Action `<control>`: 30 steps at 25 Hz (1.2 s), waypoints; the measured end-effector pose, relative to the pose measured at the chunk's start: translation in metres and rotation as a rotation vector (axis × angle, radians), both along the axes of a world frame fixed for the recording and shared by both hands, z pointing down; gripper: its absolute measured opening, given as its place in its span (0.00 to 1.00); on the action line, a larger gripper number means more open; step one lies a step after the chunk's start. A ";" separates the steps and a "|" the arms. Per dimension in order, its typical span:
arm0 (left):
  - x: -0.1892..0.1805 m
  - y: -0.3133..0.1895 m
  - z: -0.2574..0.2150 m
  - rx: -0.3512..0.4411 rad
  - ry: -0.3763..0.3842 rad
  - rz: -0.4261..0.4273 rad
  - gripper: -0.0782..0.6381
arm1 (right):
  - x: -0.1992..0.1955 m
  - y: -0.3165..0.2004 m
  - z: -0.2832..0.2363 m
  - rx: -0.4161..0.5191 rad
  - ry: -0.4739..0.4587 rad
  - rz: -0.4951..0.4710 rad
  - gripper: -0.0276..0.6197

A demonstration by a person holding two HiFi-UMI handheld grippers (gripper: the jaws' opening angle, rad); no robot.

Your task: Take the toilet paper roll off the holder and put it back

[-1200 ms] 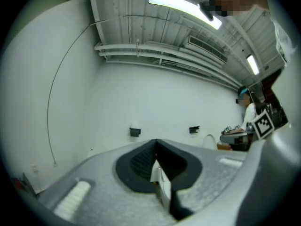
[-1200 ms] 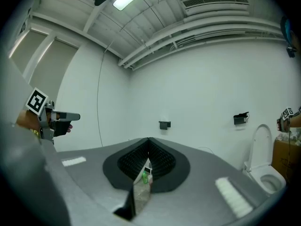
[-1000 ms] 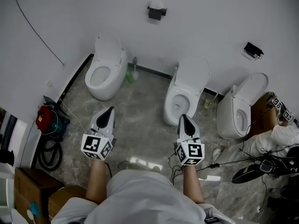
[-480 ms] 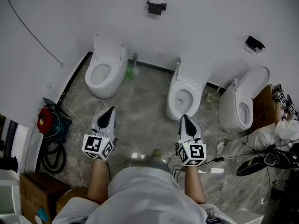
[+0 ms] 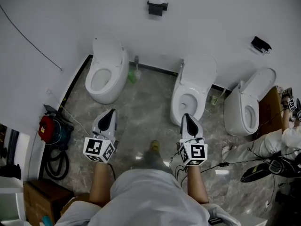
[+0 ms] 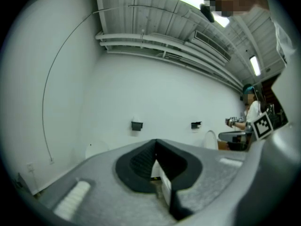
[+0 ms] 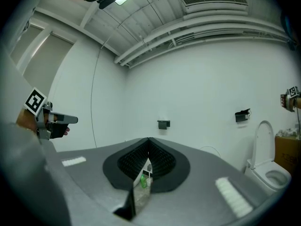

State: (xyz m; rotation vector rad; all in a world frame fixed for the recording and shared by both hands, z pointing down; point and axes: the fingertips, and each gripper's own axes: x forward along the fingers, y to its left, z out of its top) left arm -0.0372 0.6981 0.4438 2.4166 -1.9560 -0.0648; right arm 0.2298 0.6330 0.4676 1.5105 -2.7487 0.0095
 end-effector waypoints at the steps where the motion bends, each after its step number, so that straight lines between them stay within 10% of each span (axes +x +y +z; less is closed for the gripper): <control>1: -0.003 -0.008 0.001 -0.005 -0.001 -0.006 0.11 | -0.002 -0.009 0.001 -0.002 0.000 -0.002 0.04; 30: 0.005 -0.254 -0.010 -0.037 -0.038 -0.074 0.11 | -0.004 -0.274 0.002 -0.012 -0.013 -0.104 0.04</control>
